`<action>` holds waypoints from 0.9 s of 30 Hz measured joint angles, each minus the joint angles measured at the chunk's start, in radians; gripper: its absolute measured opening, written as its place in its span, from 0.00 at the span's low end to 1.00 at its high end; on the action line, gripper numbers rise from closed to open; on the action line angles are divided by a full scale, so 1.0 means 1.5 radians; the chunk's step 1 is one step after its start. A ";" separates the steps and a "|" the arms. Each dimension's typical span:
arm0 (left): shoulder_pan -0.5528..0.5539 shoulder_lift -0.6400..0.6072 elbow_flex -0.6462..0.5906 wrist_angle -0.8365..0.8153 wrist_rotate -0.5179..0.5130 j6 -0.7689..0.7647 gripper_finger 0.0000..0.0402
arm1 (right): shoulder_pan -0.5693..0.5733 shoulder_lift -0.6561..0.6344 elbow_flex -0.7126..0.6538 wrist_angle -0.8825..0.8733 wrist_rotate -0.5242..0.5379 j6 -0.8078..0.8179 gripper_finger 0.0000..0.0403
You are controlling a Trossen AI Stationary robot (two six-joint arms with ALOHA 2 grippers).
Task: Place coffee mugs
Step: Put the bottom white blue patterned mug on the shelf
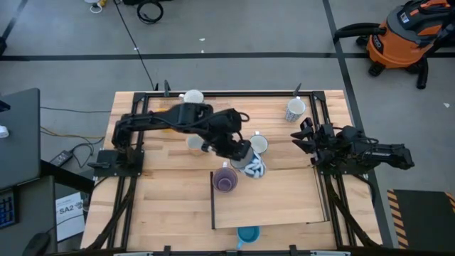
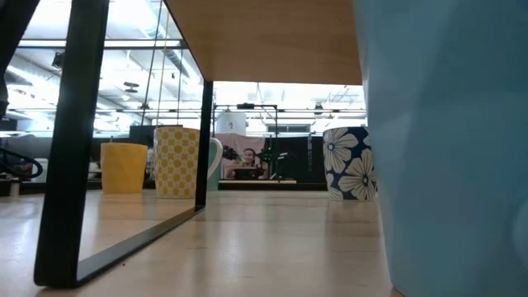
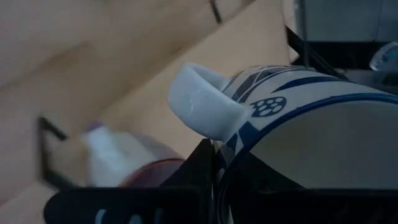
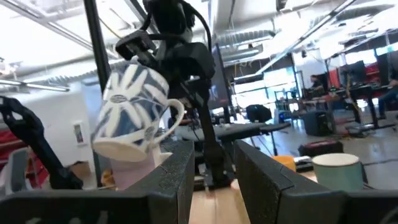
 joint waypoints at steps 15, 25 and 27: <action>0.002 0.045 0.000 0.028 0.036 0.032 0.07 | 0.104 0.152 0.040 0.113 0.021 -0.042 0.30; 0.011 0.045 0.000 -0.007 0.028 0.043 0.07 | 0.159 0.302 0.139 0.112 -0.021 -0.075 0.30; 0.011 0.045 0.000 -0.009 0.028 0.043 0.07 | 0.169 0.328 0.154 0.112 -0.045 -0.075 0.30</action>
